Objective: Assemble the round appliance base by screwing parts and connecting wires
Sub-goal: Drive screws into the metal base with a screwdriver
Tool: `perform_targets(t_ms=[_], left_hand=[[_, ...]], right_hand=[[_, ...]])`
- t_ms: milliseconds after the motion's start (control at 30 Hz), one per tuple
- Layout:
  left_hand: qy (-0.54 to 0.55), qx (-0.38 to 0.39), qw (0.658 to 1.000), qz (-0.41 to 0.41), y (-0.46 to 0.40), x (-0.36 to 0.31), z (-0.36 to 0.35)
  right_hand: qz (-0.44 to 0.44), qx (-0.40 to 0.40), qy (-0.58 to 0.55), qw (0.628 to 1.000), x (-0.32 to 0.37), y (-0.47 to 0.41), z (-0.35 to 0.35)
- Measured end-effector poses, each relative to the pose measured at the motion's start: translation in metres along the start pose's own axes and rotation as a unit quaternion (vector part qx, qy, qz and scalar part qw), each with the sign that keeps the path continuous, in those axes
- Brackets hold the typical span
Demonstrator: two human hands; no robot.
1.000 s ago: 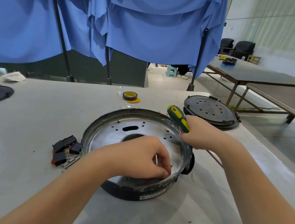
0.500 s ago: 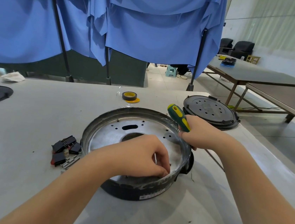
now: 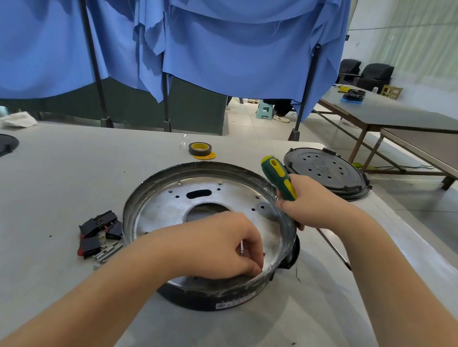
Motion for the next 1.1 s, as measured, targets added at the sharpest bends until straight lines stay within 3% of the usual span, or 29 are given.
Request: perform_targets(t_ms=[1100], left_hand=[[0.013, 0.018, 0.999, 0.027, -0.001, 0.004, -0.001]], right_hand=[[-0.034, 0.051, -0.027, 0.998, -0.014, -0.004, 0.0]])
Point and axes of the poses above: each hand's wrist, its own y-axis away from the middle knuckle, its own z-axis out of the back of the hand, x = y × z, the point moved 5 cm from there along -y, towards the middle knuckle, and after that the axes turned 11 degrees about -y, right-handed, at the moved point
